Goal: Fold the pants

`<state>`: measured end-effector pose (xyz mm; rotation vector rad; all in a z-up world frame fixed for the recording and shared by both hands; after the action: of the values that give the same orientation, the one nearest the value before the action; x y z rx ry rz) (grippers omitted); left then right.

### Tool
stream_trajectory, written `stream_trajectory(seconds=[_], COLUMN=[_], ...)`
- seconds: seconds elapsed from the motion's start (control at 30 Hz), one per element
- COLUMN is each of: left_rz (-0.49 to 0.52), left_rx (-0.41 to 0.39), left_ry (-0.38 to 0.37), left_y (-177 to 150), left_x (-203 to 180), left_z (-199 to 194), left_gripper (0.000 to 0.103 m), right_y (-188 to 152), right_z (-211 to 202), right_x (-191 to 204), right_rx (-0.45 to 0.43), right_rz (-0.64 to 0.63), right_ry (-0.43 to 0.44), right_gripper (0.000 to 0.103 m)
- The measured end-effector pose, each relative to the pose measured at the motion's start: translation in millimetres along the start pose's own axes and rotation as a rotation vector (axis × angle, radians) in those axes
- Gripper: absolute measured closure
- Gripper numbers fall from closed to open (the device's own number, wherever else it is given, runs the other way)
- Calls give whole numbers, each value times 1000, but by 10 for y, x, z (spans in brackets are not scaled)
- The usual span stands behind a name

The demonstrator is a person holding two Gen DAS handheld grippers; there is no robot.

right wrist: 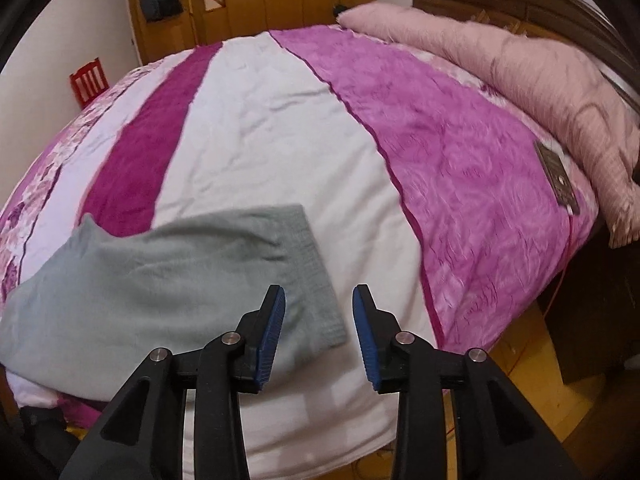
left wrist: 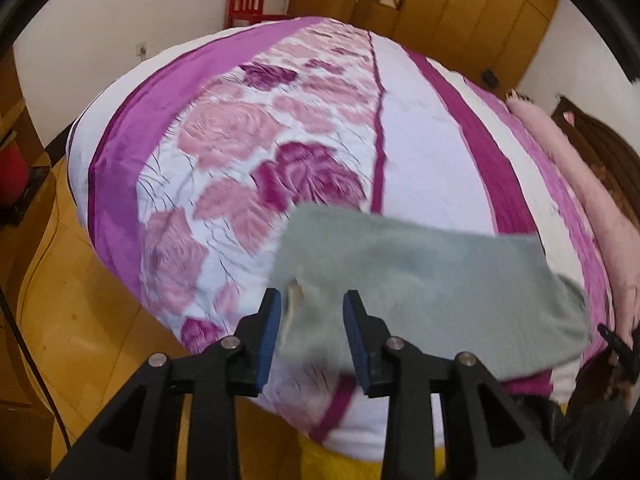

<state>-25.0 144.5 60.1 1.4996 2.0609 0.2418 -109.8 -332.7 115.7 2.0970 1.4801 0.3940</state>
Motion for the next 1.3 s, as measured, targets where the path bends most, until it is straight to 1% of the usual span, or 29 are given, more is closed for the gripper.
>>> stream_trajectory(seconds=[0.07, 0.13, 0.17, 0.23, 0.33, 0.37, 0.43, 0.5, 0.53, 0.57, 0.6, 0.63, 0.7, 0.77, 0.9, 1.0, 1.07, 1.1, 1.13, 1.17, 1.3], left_rz=[-11, -13, -9, -2, 14, 19, 19, 6, -5, -15, -19, -21, -1, 24, 86, 157, 195, 204, 213, 218, 205], left_rx=[10, 40, 58, 100, 146, 157, 170, 162, 155, 147, 144, 139, 94, 66, 67, 100, 154, 178, 204, 220, 229], left_ry=[-25, -51, -59, -48, 3, 4, -17, -38, -43, -49, -60, -77, -82, -101, -191, -236, -274, -285, -287, -269, -240], left_y=[99, 181, 202, 211, 146, 122, 70, 49, 45, 48, 54, 66, 78, 86, -23, -206, -362, -419, -489, -548, -651], left_x=[10, -4, -12, -27, -38, -47, -74, -94, -105, -116, -136, -176, -262, -354, -632, -870, -1024, -1078, -1125, -1159, -1198], left_z=[91, 237, 320, 510, 720, 764, 817, 842, 854, 856, 850, 831, 724, 619, 405, 345, 396, 433, 477, 518, 471], left_gripper=[66, 58, 57, 57, 57, 57, 57, 57, 63, 72, 92, 93, 93, 93, 93, 91, 87, 84, 81, 81, 78], right_y=[59, 84, 85, 68, 22, 12, -5, -8, -13, -16, -22, -27, -32, -41, -64, -78, -92, -102, -110, -118, -156], right_z=[-20, 12, 30, 98, 201, 229, 279, 304, 311, 313, 311, 307, 303, 309, 341, 360, 367, 371, 374, 377, 389], right_x=[100, 216, 271, 407, 584, 633, 730, 800, 836, 863, 883, 901, 910, 907, 860, 831, 809, 799, 787, 774, 721], right_rx=[-10, -5, 1, 22, 50, 58, 71, 75, 75, 74, 74, 74, 73, 74, 82, 86, 88, 89, 91, 92, 95], right_rz=[-19, -33, -39, -52, -72, -79, -96, -104, -106, -108, -112, -117, -122, -116, -90, -78, -75, -73, -72, -71, -54], right_ry=[19, 47, 60, 88, 124, 134, 153, 168, 179, 187, 192, 194, 196, 198, 197, 198, 196, 194, 193, 192, 195], right_gripper=[67, 67, 67, 67, 67, 67, 67, 67, 67, 67, 67, 67, 67, 67, 67, 67, 67, 67, 67, 67, 67])
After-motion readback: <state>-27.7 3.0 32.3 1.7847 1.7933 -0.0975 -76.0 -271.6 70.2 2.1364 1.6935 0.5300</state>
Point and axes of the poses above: each gripper's, at about its wrist camera, not at the fingertips, and z roughly the way its jaws point, x to its left, y to its top, the point moved 4 cm from there along z, roughly the way its jaws point, and after that the axes turned 15 degrees about -z, right-handed, at the moved point
